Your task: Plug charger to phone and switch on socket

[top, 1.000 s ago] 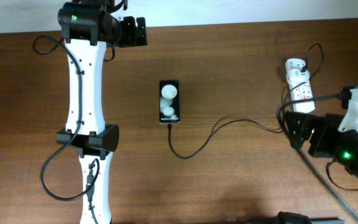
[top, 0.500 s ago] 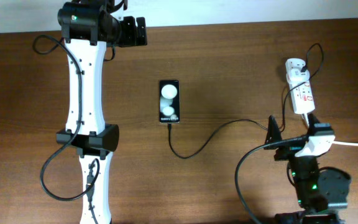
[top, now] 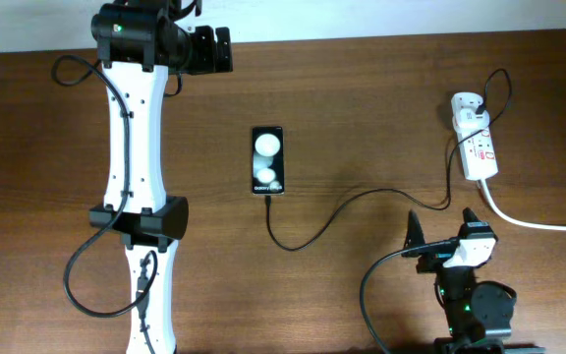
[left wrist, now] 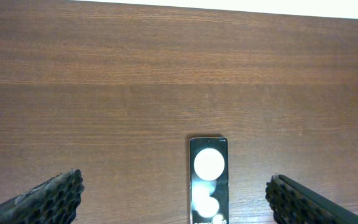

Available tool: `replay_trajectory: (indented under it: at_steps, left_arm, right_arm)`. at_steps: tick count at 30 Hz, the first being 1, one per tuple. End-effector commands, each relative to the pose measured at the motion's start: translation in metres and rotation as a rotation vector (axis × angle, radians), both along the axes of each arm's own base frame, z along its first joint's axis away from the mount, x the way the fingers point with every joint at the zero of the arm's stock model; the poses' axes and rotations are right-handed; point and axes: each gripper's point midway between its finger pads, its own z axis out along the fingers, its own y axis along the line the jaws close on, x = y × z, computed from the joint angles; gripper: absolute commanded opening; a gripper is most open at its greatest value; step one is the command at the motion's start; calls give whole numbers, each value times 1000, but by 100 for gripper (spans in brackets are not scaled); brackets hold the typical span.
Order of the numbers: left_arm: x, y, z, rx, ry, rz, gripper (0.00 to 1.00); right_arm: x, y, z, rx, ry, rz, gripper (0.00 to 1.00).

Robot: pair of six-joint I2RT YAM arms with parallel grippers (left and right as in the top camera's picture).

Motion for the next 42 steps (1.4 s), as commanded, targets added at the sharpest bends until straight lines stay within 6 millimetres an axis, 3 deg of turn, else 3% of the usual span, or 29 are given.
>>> replay_trajectory:
  at_steps: [1,18,21,24,29,33,42]
  left_arm:
    - [-2,4,8,3,-15,10,99]
    - [-2,4,8,3,-15,10,99]
    - [-5,-7,10,2,-20,-11,99]
    - [-13,-19,25,-4,-48,-36,99]
    - [-56,-15,93,-12,-147,-45,99]
    - [-88,15,106,95,-132,29,99]
    - [-108,19,118,86,-173,32,99]
  right_arm:
    - [0,2,-1,7,-3,8,99]
    - [0,2,-1,7,-2,8,98]
    - [0,2,-1,7,-2,8,99]
    - [0,2,-1,7,-2,8,99]
    - [0,2,-1,7,-2,8,99]
    - [0,2,-1,7,-2,8,99]
    - [0,2,-1,7,-2,8,99]
